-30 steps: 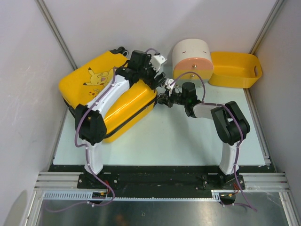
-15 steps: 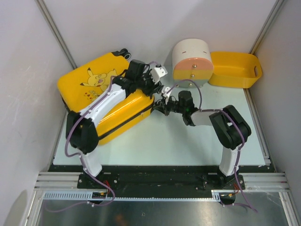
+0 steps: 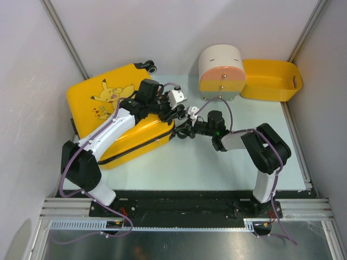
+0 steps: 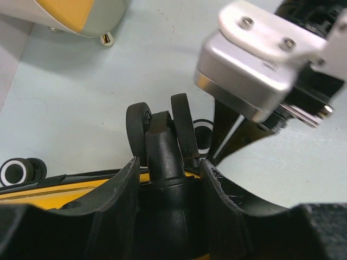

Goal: Open, take out, and arrange the luggage

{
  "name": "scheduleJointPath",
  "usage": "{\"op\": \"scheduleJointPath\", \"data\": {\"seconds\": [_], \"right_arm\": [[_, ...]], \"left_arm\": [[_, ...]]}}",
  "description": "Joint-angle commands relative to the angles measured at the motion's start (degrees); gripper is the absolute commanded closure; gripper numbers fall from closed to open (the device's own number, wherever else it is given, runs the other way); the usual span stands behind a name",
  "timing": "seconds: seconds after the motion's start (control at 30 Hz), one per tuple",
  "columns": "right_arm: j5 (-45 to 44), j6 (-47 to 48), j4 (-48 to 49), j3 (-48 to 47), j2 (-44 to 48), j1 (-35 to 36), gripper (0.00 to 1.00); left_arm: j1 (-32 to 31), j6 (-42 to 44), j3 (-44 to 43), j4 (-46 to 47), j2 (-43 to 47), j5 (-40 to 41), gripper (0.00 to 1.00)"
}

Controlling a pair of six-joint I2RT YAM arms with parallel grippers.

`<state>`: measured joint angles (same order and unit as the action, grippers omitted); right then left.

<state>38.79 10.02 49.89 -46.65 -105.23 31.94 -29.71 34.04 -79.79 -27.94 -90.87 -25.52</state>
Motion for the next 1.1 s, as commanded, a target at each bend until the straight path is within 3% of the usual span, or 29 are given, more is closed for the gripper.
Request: {"op": "scheduleJointPath", "data": {"seconds": [0.0, 0.3, 0.57, 1.07], "right_arm": [[0.31, 4.39, 7.23, -5.28, -3.74, -9.09, 1.0], [11.65, 1.67, 13.39, -15.47, -10.95, -12.35, 1.0], [15.7, -8.87, 20.77, -22.6, -20.61, -11.73, 1.0], [9.56, -18.9, 25.88, -40.61, -35.04, -9.09, 1.0]], "left_arm": [[3.44, -1.87, 4.56, -21.19, -2.02, 2.49, 0.86], [3.61, -1.35, 3.76, -21.71, -3.26, 0.47, 0.95], [3.61, -0.82, 4.38, -21.89, -4.05, -0.94, 1.0], [3.7, -0.82, 7.02, -22.07, -1.51, -7.0, 1.0]]}}
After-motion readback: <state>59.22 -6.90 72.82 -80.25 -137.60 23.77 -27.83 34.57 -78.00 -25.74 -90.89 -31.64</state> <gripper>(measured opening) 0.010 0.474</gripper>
